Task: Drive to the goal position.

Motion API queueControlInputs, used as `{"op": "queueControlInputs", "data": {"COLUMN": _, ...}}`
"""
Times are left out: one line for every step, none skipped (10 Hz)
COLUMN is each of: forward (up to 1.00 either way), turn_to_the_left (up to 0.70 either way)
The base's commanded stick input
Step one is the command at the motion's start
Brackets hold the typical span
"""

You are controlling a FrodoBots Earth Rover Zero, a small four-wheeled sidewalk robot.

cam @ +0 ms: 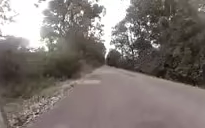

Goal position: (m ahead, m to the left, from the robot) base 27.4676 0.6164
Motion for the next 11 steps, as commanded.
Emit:
{"op": "queueControlInputs", "data": {"forward": 0.70, "turn_to_the_left": 0.00}}
{"op": "queueControlInputs", "data": {"forward": 0.70, "turn_to_the_left": 0.00}}
{"op": "queueControlInputs", "data": {"forward": 0.70, "turn_to_the_left": 0.00}}
{"op": "queueControlInputs", "data": {"forward": 0.70, "turn_to_the_left": 0.00}}
{"op": "queueControlInputs", "data": {"forward": 0.70, "turn_to_the_left": 0.00}}
{"op": "queueControlInputs", "data": {"forward": 0.70, "turn_to_the_left": 0.00}}
{"op": "queueControlInputs", "data": {"forward": 0.70, "turn_to_the_left": 0.00}}
{"op": "queueControlInputs", "data": {"forward": 0.70, "turn_to_the_left": 0.00}}
{"op": "queueControlInputs", "data": {"forward": 0.70, "turn_to_the_left": -0.10}}
{"op": "queueControlInputs", "data": {"forward": 0.70, "turn_to_the_left": -0.31}}
{"op": "queueControlInputs", "data": {"forward": 0.70, "turn_to_the_left": -0.28}}
